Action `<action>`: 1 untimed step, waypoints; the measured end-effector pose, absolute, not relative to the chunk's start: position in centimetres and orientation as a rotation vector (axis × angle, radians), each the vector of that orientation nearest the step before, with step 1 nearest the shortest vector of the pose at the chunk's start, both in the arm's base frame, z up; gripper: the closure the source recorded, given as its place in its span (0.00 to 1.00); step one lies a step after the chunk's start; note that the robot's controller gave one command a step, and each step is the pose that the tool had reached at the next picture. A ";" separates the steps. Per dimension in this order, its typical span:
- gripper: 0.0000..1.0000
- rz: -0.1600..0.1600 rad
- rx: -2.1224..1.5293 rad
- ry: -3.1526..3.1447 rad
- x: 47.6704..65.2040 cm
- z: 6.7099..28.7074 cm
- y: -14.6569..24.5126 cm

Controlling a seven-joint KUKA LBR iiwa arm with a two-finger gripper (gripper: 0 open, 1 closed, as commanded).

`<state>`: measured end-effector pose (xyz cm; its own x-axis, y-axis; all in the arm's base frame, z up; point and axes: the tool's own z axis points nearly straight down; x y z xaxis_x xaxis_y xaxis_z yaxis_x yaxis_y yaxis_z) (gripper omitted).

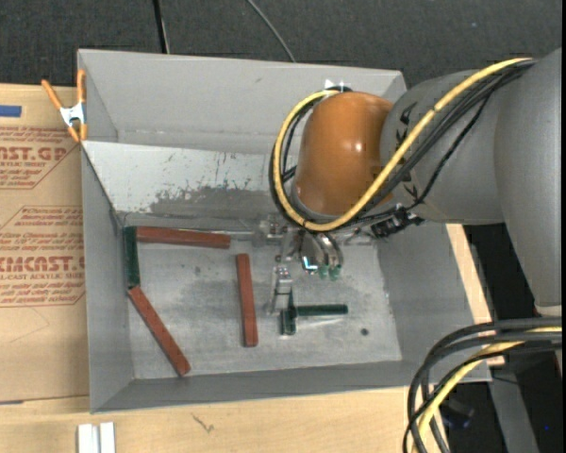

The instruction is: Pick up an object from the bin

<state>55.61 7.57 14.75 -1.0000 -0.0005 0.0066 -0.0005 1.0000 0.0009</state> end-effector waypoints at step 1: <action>0.00 -0.002 0.000 -3.143 55.8 15.2 7.5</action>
Offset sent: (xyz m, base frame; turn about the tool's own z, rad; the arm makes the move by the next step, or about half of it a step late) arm -0.0200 0.0430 -0.0775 -0.3591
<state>55.81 7.54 15.18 -1.0000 -0.0001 -0.0011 -0.0001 1.0000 0.0014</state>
